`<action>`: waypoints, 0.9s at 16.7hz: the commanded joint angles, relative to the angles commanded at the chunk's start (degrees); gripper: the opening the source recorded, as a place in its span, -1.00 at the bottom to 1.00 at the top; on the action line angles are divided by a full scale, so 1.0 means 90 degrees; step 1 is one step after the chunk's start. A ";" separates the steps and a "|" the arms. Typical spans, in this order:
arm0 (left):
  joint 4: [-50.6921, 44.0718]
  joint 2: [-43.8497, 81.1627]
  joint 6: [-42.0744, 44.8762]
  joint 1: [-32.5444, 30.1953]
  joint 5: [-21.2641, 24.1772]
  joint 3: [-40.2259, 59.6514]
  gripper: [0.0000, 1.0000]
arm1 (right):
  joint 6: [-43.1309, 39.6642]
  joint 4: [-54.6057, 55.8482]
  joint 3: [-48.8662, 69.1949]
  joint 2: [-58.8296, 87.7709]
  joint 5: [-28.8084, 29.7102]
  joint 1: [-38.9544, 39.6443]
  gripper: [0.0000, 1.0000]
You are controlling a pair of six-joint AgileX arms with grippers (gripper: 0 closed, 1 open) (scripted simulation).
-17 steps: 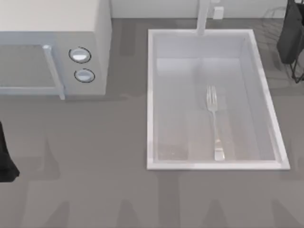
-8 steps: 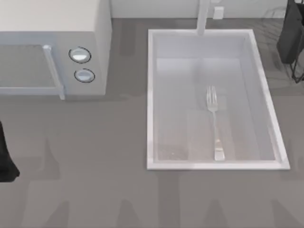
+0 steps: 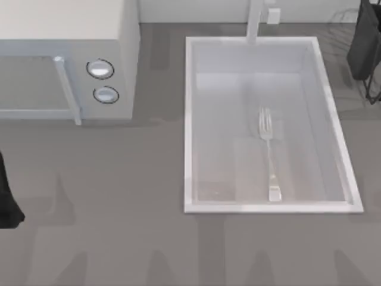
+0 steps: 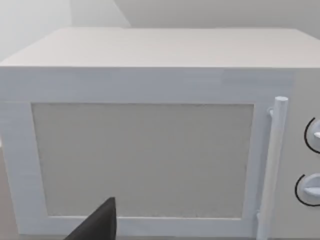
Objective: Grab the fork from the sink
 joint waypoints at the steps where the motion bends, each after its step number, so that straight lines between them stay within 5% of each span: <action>1: 0.0000 0.0000 0.0000 0.0000 0.0000 0.0000 1.00 | 0.0051 -0.0159 0.0270 0.0295 0.0000 0.0041 1.00; 15: 0.0000 0.0000 0.0000 0.0000 0.0000 0.0000 1.00 | 0.1362 -0.4551 0.7557 0.8389 0.0011 0.1197 1.00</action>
